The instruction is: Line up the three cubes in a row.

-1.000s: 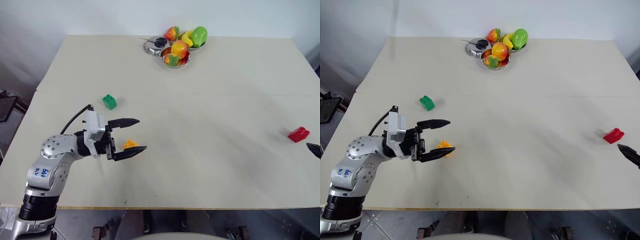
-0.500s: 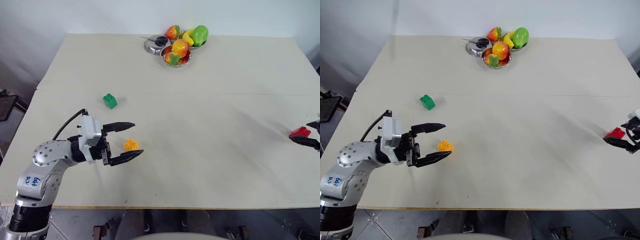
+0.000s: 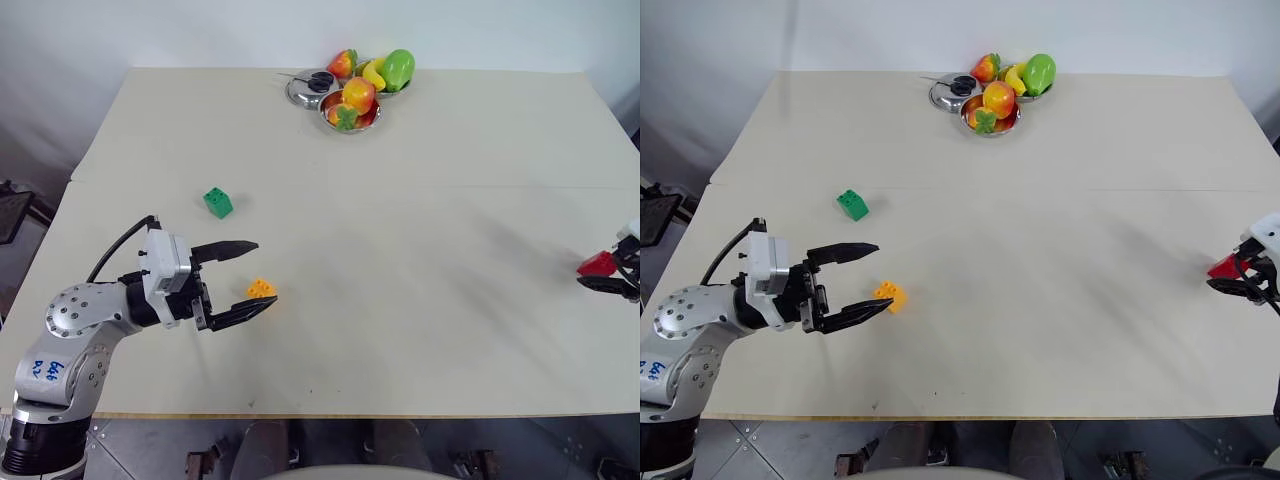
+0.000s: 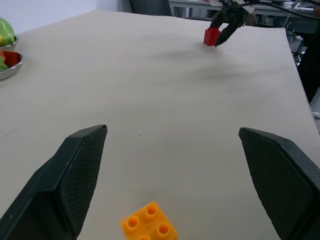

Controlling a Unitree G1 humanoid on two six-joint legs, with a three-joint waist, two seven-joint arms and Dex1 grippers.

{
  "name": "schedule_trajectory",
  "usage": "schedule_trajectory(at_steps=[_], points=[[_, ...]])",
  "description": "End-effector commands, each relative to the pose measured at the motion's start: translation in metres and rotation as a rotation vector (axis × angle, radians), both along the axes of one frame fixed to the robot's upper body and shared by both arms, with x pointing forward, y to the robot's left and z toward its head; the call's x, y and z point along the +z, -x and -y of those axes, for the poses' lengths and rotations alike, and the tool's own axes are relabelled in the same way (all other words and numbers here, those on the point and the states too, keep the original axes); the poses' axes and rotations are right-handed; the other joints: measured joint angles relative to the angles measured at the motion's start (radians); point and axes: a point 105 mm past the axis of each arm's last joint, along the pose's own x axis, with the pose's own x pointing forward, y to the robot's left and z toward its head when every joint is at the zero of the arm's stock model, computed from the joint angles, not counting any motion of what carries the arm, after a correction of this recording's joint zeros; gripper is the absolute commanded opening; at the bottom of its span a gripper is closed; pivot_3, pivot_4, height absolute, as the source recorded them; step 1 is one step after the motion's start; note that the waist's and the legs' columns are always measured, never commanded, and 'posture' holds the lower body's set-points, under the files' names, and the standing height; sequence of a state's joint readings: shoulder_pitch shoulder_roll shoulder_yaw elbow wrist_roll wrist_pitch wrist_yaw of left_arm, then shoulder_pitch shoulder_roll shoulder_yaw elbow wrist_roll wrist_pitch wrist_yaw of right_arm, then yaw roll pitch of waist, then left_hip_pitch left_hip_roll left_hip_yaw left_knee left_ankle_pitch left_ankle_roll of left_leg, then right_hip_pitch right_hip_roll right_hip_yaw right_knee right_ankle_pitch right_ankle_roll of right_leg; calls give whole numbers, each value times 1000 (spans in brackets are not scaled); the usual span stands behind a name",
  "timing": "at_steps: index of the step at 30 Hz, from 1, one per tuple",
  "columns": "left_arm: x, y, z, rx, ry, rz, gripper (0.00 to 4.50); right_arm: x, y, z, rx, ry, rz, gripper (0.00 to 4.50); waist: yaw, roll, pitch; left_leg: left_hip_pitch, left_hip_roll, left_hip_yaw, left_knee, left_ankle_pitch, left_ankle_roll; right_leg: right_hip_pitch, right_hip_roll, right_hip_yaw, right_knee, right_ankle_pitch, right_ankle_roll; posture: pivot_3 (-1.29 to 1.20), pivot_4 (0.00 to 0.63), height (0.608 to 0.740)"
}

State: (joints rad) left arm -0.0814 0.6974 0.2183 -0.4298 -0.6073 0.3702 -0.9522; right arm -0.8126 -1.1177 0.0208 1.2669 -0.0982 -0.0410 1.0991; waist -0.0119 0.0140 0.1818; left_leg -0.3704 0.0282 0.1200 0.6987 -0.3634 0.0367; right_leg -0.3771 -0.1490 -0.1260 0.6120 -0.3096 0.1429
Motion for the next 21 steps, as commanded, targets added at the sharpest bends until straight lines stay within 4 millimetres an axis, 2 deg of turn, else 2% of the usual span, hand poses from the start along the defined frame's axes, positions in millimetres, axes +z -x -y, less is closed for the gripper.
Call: schedule_trajectory(at_steps=[1,3,6,10,14,17,21], points=[[9,6,3,-16,-3,42,4500,6,-4,0,1,5,35,2232,-2,0,0,0,0,0,0,0,0,0,0,0,0,0,0,0,150,740],[8,5,2,-15,-5,42,4500,5,-4,-2,15,4,31,1605,-9,-2,0,1,0,0,0,0,0,1,0,0,0,0,0,0,150,740],[8,5,1,-15,-7,42,4500,9,-10,-21,139,-47,43,1490,-17,-2,0,0,0,0,1,0,0,1,0,0,0,1,1,0,150,740],[1,4,-3,-18,-23,29,4500,29,-17,-89,560,-202,-15,1490,-33,0,2,1,2,1,0,0,-1,1,1,1,-1,1,1,0,150,740],[-6,0,-7,-10,-30,21,4500,38,-19,-153,857,-163,-78,1490,-31,6,5,1,1,0,1,1,-1,0,1,0,2,1,1,0,150,740],[-9,-3,-7,-6,-30,19,4500,42,-16,-193,969,-159,-126,1490,-17,6,5,0,1,-1,1,1,-1,-1,0,0,3,0,0,0,150,740],[-12,-3,-7,-5,-31,14,4500,36,-11,-226,1049,-87,-176,1490,2,6,5,-1,0,-2,2,1,-1,-2,-1,-1,3,0,0,0,150,740]])
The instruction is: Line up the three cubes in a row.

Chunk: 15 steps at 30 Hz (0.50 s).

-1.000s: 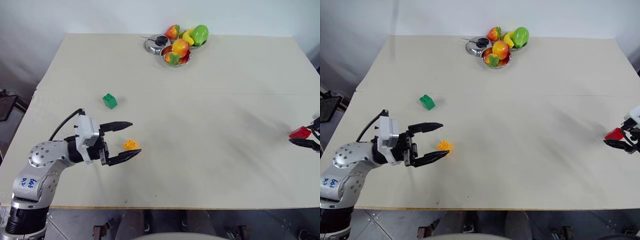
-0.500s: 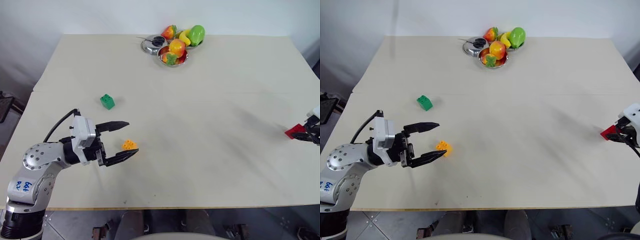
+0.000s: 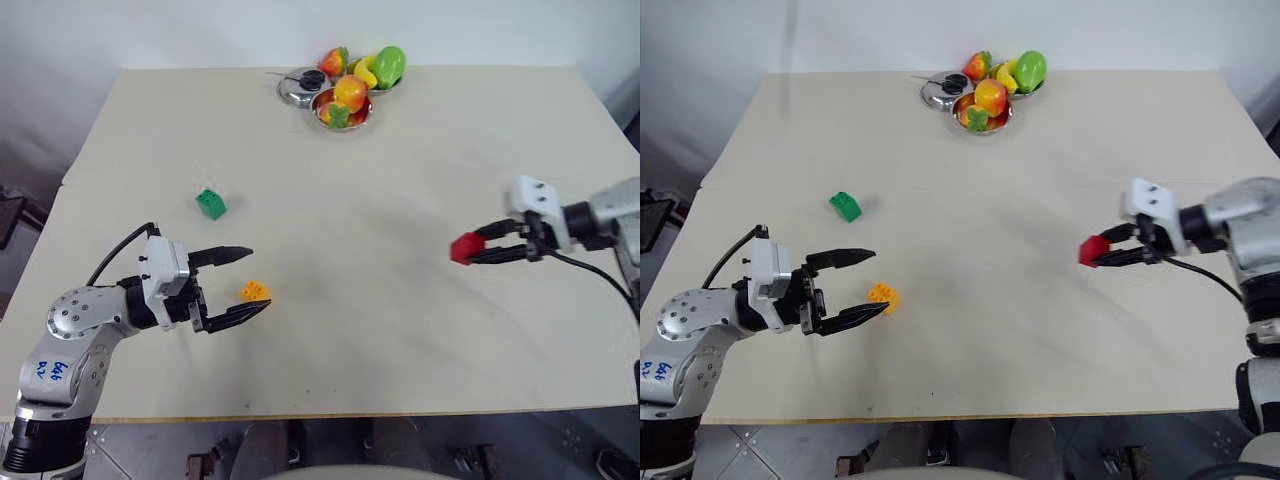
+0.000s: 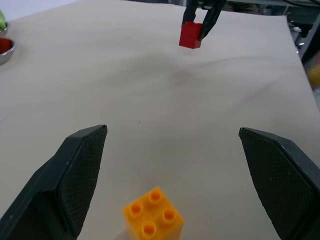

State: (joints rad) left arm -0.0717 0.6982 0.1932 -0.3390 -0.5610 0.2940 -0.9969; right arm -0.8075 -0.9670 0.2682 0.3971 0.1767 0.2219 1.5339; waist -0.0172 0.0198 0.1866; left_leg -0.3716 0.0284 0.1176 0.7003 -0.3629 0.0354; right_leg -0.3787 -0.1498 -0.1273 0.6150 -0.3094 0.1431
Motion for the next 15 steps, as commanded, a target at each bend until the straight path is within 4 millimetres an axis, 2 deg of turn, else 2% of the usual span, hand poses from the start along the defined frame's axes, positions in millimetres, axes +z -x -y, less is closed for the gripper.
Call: schedule_trajectory(at_steps=[1,4,8,12,15], points=[[3,2,2,-10,-4,33,4500,-2,11,-21,85,52,-40,1490,13,0,0,0,0,0,0,0,0,0,0,0,0,0,0,0,150,740],[2,1,3,-10,-6,31,4500,-8,9,-30,99,106,-25,1490,18,0,0,-1,-1,-1,0,0,0,0,0,-1,-2,0,0,0,150,740],[2,2,3,-7,-10,32,4500,-9,1,-30,73,185,26,1490,13,0,0,-2,-1,-1,-1,0,0,0,0,-2,-2,0,0,0,150,740],[1,1,1,1,-13,31,4500,-13,-7,-17,25,261,64,1490,11,0,0,-2,0,0,-1,0,0,-1,1,-2,-2,0,0,0,150,740],[1,1,0,5,-14,32,4500,-16,-3,-12,44,294,60,1490,12,0,0,-2,0,0,-1,0,0,-1,1,-2,-2,0,0,0,150,740]])
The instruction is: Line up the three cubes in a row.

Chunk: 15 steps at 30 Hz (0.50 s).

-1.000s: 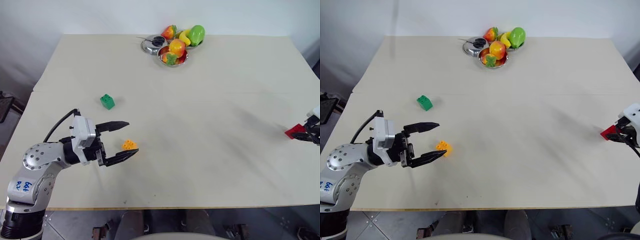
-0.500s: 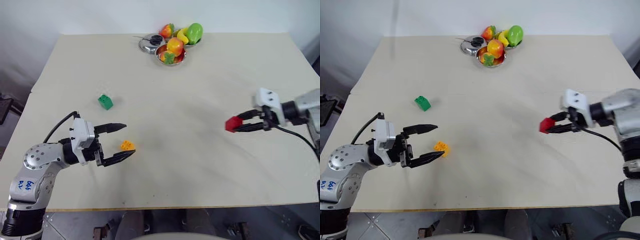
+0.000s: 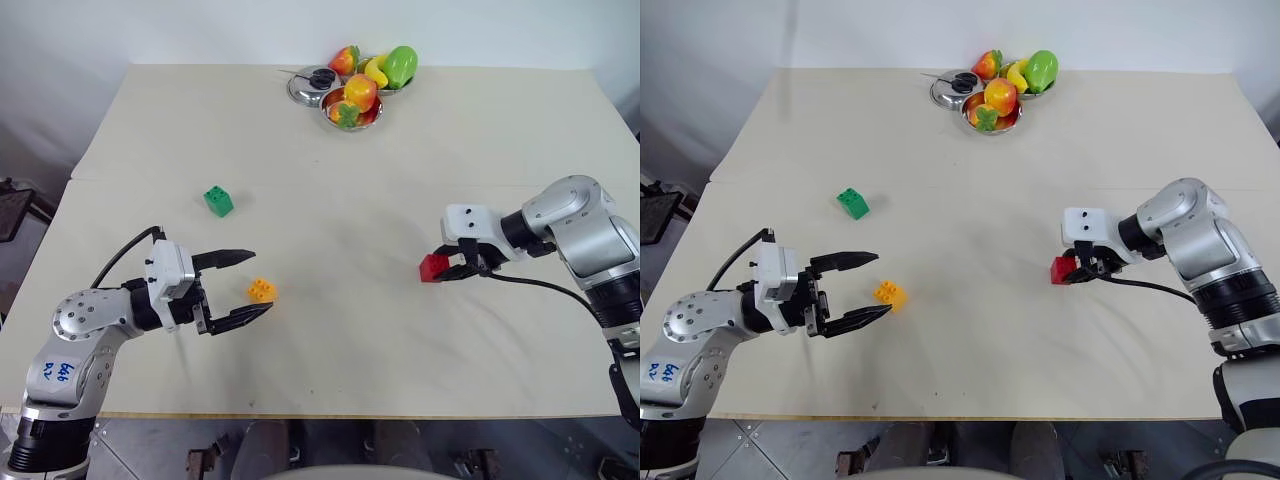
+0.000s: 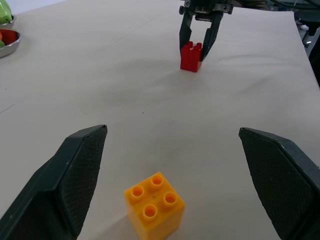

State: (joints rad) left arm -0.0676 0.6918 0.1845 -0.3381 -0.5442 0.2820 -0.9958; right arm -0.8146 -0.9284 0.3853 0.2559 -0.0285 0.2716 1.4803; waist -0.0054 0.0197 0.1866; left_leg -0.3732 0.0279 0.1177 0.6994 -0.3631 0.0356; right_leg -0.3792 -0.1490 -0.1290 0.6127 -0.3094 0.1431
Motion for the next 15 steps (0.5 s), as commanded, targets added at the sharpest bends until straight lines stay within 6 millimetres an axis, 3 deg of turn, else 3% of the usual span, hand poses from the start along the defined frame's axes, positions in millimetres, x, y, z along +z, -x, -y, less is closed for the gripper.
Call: schedule_trajectory(at_steps=[1,15], points=[[4,1,-1,5,-5,30,4500,6,0,9,1,51,37,1490,1,0,0,0,0,0,0,0,0,0,0,0,0,0,0,0,150,740],[3,-1,-6,20,-12,42,4500,8,6,53,-70,122,8,1490,2,-1,0,0,-1,-1,0,0,0,2,0,-1,0,0,0,0,150,740]])
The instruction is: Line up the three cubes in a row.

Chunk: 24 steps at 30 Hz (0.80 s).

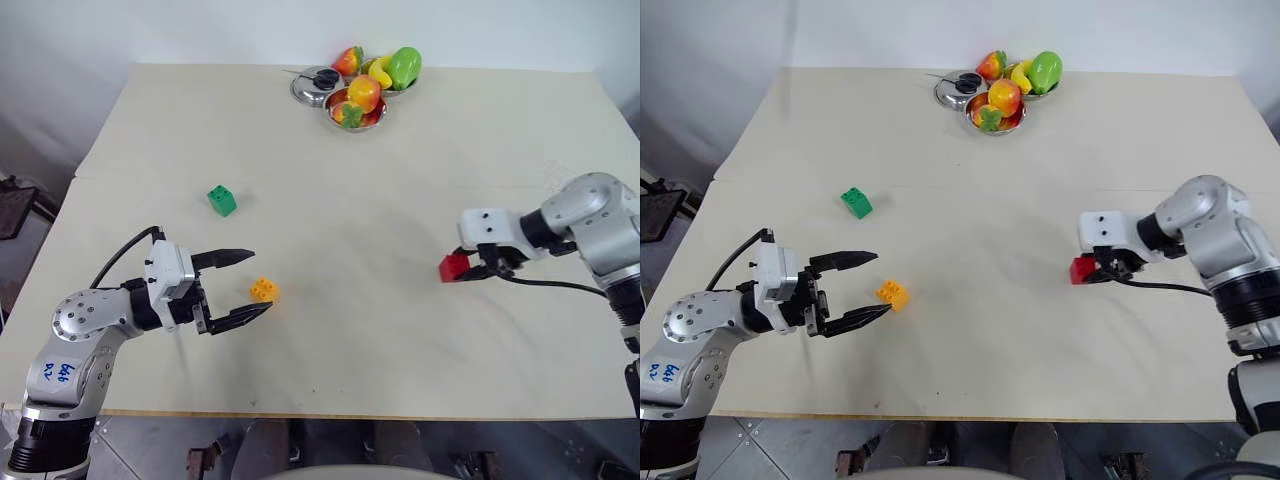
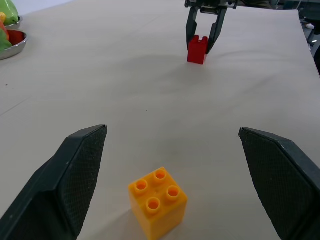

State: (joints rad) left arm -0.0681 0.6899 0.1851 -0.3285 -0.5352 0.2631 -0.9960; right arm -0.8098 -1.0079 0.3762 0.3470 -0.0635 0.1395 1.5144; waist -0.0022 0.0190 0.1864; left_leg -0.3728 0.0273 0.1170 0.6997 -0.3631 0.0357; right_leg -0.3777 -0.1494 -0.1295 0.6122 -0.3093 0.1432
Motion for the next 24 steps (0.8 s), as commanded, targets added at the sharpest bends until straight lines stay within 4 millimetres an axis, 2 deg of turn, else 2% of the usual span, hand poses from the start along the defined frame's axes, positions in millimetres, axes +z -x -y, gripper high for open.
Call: schedule_trajectory(at_steps=[1,6,9,15,18,22,24], points=[[4,-1,-5,16,-7,31,4500,6,4,18,-57,24,1,1490,-2,0,0,0,0,0,0,0,0,0,0,0,0,0,0,0,150,740],[3,-3,-3,16,-3,38,4500,1,1,10,-39,-24,30,1490,-2,0,0,0,0,0,0,0,0,0,0,0,0,0,0,0,150,740],[4,-4,-3,16,-3,39,4500,-2,4,10,-8,-9,28,2488,-2,0,0,1,1,0,0,0,0,0,0,0,0,0,0,0,150,740],[5,-7,-8,24,-10,47,4500,10,5,18,-15,-46,52,4476,-2,0,0,1,1,1,0,0,0,0,0,0,0,0,0,0,150,740],[6,-7,-11,41,-7,54,4500,24,6,20,32,-117,99,4476,-3,0,0,1,1,1,0,0,0,0,0,0,0,0,0,0,150,740],[7,-8,-24,106,18,59,4500,39,14,17,120,-298,156,4476,-4,-1,0,1,1,1,-1,0,0,0,0,0,0,0,0,0,150,740],[5,-8,-40,185,42,57,4500,47,21,10,161,-466,197,4476,-3,-1,1,1,1,1,-1,0,0,0,1,0,0,0,0,0,150,740]])
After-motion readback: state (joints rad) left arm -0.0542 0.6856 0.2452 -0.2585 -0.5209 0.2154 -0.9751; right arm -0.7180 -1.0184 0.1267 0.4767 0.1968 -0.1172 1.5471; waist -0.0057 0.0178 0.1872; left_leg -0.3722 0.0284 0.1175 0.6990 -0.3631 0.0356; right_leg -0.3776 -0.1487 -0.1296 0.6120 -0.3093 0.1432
